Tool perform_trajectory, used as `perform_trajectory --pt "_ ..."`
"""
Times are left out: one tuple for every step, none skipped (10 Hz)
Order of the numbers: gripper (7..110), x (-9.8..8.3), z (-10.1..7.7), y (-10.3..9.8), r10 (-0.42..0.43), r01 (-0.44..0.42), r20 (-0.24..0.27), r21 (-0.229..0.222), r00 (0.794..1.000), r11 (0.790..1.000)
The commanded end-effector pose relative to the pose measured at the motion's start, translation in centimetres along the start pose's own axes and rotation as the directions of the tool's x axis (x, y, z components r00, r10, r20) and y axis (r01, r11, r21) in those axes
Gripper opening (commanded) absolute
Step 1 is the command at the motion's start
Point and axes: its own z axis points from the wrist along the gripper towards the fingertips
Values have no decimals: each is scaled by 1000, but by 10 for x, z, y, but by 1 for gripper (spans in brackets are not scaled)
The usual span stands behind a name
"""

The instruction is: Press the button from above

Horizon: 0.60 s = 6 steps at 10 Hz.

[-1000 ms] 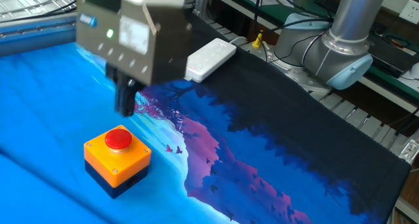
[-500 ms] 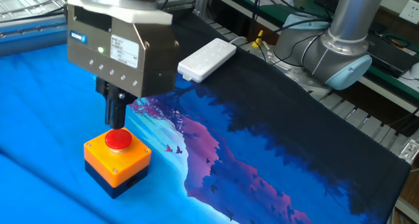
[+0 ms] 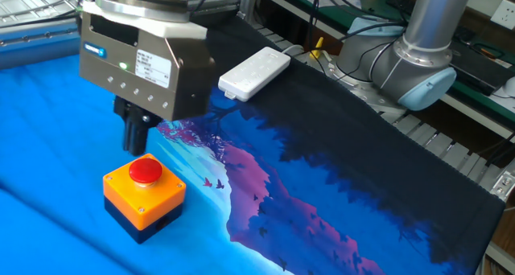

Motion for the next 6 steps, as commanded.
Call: perform_trajectory --pt "7 4 0 -21 -45 46 -10 77 999 996" --pt "7 3 1 -15 -31 31 -4 59 1000 998" --pt "7 5 5 -2 4 -3 -9 24 1000 1000" --pt "7 6 8 5 19 -19 -4 16 1000 1000" --pt "7 7 12 9 26 -26 1 28 1000 999" --pt "7 6 15 11 27 -28 7 33 1000 999"
